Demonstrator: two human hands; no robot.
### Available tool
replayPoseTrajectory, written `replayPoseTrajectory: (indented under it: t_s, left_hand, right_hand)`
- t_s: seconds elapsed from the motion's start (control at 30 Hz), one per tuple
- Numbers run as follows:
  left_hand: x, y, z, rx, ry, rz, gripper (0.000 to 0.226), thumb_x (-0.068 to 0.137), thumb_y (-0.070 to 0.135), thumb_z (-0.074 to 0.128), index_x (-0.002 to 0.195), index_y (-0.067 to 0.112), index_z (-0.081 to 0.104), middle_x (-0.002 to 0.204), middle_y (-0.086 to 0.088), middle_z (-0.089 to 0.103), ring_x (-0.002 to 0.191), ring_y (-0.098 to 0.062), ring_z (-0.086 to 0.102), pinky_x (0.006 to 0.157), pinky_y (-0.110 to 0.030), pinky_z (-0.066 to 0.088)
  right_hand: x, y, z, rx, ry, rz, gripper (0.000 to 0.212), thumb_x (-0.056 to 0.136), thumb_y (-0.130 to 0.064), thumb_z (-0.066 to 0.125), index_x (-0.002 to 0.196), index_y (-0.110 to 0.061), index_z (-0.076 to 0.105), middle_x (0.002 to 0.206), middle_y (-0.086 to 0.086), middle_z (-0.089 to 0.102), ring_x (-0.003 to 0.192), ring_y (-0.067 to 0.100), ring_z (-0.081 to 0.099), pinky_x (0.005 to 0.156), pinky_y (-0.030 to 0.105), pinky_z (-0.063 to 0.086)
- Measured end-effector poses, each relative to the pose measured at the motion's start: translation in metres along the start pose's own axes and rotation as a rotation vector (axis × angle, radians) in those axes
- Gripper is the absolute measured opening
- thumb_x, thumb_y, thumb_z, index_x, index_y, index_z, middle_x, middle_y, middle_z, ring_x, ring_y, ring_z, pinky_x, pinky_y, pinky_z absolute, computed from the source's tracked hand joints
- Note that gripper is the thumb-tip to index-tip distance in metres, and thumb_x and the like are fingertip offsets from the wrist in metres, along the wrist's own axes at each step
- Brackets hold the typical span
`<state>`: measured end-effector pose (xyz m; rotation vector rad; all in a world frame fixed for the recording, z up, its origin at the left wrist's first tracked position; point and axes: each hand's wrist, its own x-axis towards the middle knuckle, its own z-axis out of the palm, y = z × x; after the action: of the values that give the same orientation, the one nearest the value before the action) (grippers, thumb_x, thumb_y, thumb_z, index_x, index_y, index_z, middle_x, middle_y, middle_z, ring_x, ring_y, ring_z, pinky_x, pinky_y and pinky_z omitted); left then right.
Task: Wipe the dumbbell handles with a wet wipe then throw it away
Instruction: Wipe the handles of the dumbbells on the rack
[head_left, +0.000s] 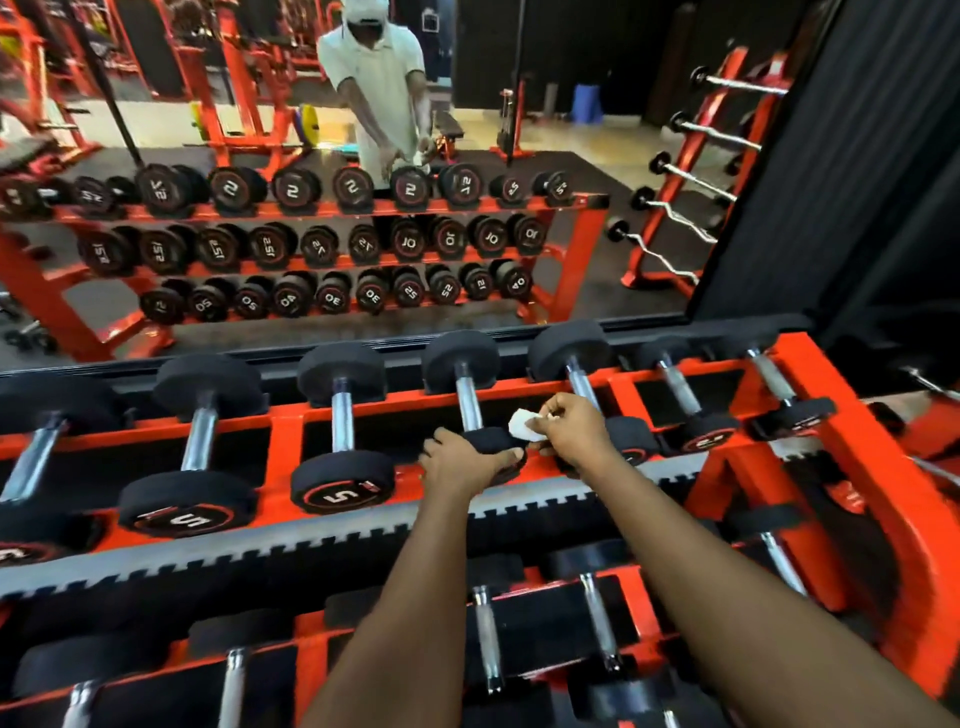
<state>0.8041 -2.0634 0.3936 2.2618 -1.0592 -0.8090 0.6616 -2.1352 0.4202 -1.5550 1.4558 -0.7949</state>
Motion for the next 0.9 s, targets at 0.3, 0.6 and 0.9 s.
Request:
replayPoseTrajectory:
  t_s: [0.3, 0.6, 0.9]
  left_hand:
    - [0.008, 0.020, 0.042, -0.149, 0.195, -0.124, 0.132, 0.056, 0.070, 0.086, 0.144, -0.004, 0.022, 0.149, -0.024, 0.032, 0.138, -0.037, 0.034, 0.111, -0.047, 0.041]
    - [0.008, 0.030, 0.046, -0.217, 0.211, -0.269, 0.135, 0.037, 0.062, 0.094, 0.140, 0.002, 0.031, 0.143, -0.015, 0.041, 0.134, -0.031, 0.044, 0.110, -0.043, 0.043]
    - [0.007, 0.029, 0.046, -0.277, 0.239, -0.256, 0.138, 0.016, 0.071, 0.078, 0.130, 0.006, 0.039, 0.133, -0.012, 0.047, 0.123, -0.029, 0.051, 0.104, -0.044, 0.048]
  right_hand:
    - [0.077, 0.029, -0.008, -0.179, -0.071, -0.140, 0.025, 0.078, -0.002, 0.065, 0.085, -0.022, 0.052, 0.085, 0.005, 0.063, 0.080, 0.027, 0.065, 0.069, 0.039, 0.058]
    - [0.104, 0.023, 0.055, -0.198, -0.451, 0.046, 0.020, 0.084, -0.009, 0.060, 0.097, -0.008, 0.074, 0.102, 0.013, 0.072, 0.096, 0.030, 0.067, 0.084, 0.035, 0.052]
    - [0.104, 0.031, 0.070, -0.264, -0.467, 0.127, 0.023, 0.083, -0.025, 0.066, 0.097, -0.007, 0.073, 0.094, 0.012, 0.072, 0.083, 0.031, 0.069, 0.064, 0.032, 0.055]
